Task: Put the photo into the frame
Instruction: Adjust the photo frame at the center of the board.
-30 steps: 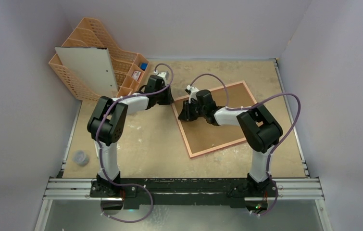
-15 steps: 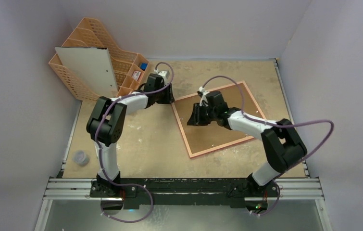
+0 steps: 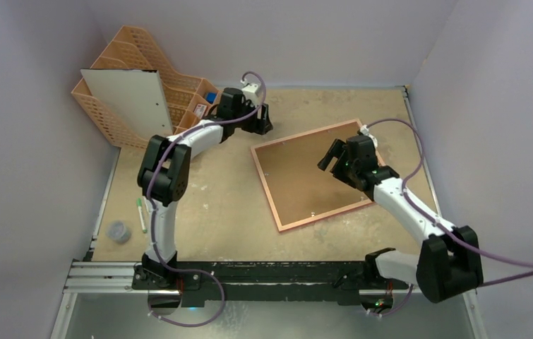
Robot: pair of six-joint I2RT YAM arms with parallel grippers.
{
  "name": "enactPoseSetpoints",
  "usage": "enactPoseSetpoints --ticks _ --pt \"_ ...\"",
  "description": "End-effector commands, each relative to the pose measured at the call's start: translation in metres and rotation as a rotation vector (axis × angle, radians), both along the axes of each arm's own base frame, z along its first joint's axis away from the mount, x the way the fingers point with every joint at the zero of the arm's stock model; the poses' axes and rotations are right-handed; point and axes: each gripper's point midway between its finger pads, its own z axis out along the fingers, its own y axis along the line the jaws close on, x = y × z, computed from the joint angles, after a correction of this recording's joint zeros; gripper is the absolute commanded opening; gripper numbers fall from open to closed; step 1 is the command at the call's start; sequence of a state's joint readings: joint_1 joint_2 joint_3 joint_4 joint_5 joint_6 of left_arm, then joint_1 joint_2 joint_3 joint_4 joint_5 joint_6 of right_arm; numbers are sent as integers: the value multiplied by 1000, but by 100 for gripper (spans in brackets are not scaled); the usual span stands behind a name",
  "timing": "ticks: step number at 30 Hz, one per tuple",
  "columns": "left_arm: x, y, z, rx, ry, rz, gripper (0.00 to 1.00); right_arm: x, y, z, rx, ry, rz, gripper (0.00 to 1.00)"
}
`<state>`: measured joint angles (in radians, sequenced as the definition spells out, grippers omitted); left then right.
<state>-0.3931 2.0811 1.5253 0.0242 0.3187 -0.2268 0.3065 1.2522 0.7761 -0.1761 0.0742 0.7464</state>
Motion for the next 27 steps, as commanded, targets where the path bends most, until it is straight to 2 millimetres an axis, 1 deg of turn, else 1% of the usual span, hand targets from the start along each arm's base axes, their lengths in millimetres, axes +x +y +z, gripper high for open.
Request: enactPoseSetpoints --ticks 1,3,6,10,11,13,15,19,23,25,27 --pt "1 -10 -31 55 17 -151 69 -22 -28 8 -33 33 -158 90" --pt "0 -12 -41 73 34 -182 69 -30 -32 6 -39 64 -182 91" --pt "-4 -15 -52 69 63 -207 66 -42 -36 -5 -47 117 -206 92" --pt "-29 -24 -63 24 105 -333 60 -49 -37 -30 -67 173 -188 92" --pt "-31 -22 -68 32 114 -332 57 -50 -35 -37 -67 198 -182 92" --pt "-32 -13 -79 62 143 -295 50 -52 -29 -43 -44 214 -157 91" --pt "-34 -7 -83 61 171 -270 44 -49 -24 -42 -18 198 -138 89" --pt "-43 3 -81 70 164 -229 33 -38 -19 -31 -13 158 -109 88" --pt "-45 25 -85 129 188 -94 20 -27 -13 -23 -6 128 -71 86" --pt "-50 34 -87 139 212 -37 13 -21 -4 -20 11 112 -26 86" --pt "-58 40 -88 139 246 5 8 -15 9 -15 38 91 60 86"
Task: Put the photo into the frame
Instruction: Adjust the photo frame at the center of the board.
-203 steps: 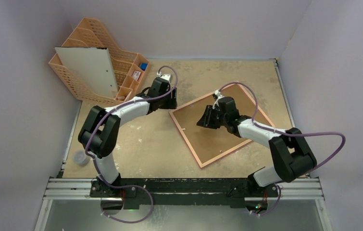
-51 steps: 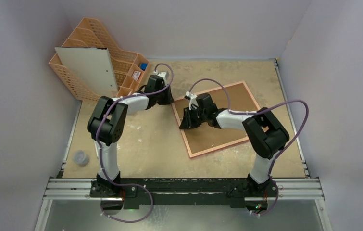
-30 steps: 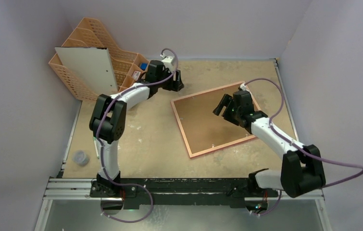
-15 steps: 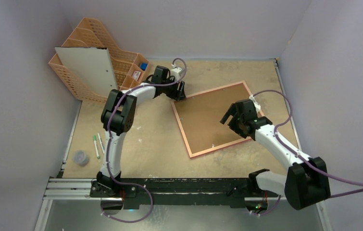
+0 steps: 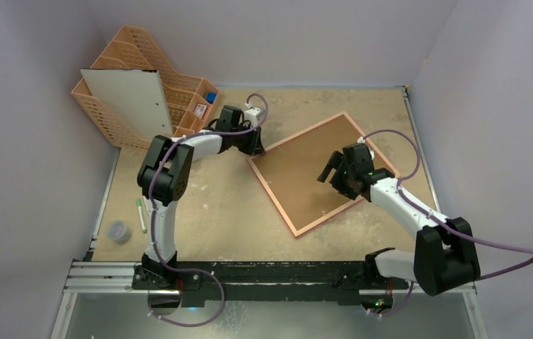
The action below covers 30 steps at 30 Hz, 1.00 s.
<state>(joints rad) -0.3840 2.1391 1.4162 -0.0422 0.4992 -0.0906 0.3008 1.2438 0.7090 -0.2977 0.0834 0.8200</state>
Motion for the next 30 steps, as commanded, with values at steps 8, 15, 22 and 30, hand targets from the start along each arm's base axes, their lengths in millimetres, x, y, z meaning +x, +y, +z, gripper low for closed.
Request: enactPoseSetpoints --ticks 8,15,22,30 --pt "-64 63 -12 86 177 345 3 69 54 43 86 -171 291 84" --pt "-129 59 -10 42 234 385 4 96 90 55 116 -185 308 72" --pt "-195 4 -1 -20 208 273 8 98 151 46 48 -172 341 75" --pt "-223 4 18 -124 153 293 17 91 178 12 -50 -65 304 70"
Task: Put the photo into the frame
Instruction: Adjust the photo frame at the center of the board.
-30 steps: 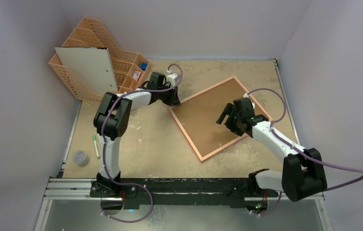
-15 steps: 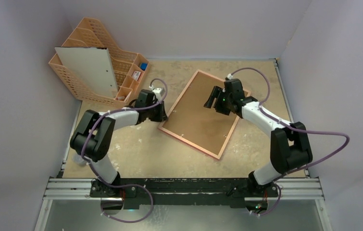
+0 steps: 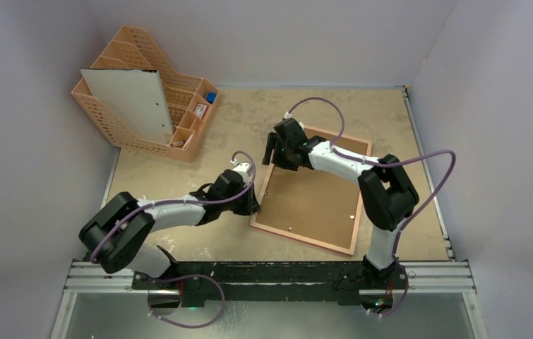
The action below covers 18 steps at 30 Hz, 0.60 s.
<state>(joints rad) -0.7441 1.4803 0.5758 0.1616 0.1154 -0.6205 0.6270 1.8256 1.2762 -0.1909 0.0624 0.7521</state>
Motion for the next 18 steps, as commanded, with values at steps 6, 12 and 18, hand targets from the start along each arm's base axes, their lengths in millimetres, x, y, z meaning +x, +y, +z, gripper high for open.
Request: enactPoseSetpoints --ticks 6,12,18 --pt "-12 7 30 -135 -57 47 42 -6 11 -30 -153 96 -46 63" --pt "-15 14 34 -159 -63 90 54 -13 12 -44 -235 143 -74 58" --pt "-11 27 41 -166 -78 177 58 -12 13 -46 -243 155 -112 50"
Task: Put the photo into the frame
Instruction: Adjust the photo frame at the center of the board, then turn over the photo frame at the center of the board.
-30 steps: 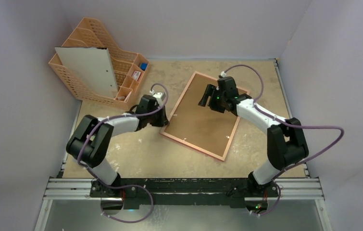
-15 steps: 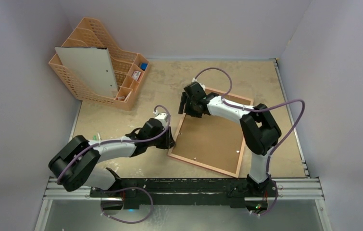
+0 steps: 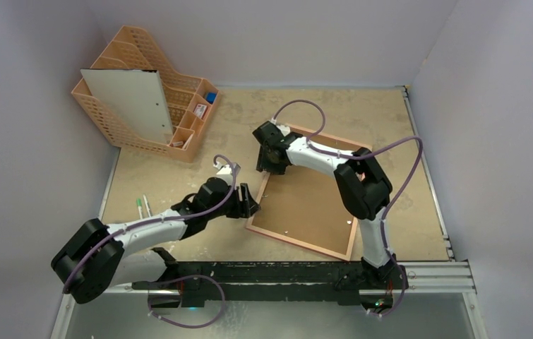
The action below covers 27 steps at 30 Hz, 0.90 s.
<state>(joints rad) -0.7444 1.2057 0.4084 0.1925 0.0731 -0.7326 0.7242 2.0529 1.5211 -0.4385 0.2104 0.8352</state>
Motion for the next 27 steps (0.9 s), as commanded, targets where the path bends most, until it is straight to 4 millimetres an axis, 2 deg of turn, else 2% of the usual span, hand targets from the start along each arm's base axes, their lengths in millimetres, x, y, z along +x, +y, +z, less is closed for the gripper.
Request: enactPoseSetpoints --ticks 1,5,10,13,15,18,20,27 --pt "7 7 10 -36 -17 80 58 -3 -8 -2 -52 28 -59 48" --pt "6 8 3 -30 15 90 58 0 -6 -4 -91 38 -64 46" --pt "7 10 -8 -30 66 127 58 -6 -9 -15 -137 79 -62 39" --pt "9 13 -13 -51 102 139 58 -8 -4 -12 -123 79 -51 31" --pt "10 15 -15 -70 124 142 58 -6 1 -8 -103 74 -41 19" --pt "13 17 -15 -102 146 135 59 -3 10 1 -61 69 -27 5" --pt "15 16 -11 -130 151 114 60 -2 19 10 -24 63 -11 0" --pt "15 1 8 -228 169 0 63 -1 46 60 141 12 72 0"
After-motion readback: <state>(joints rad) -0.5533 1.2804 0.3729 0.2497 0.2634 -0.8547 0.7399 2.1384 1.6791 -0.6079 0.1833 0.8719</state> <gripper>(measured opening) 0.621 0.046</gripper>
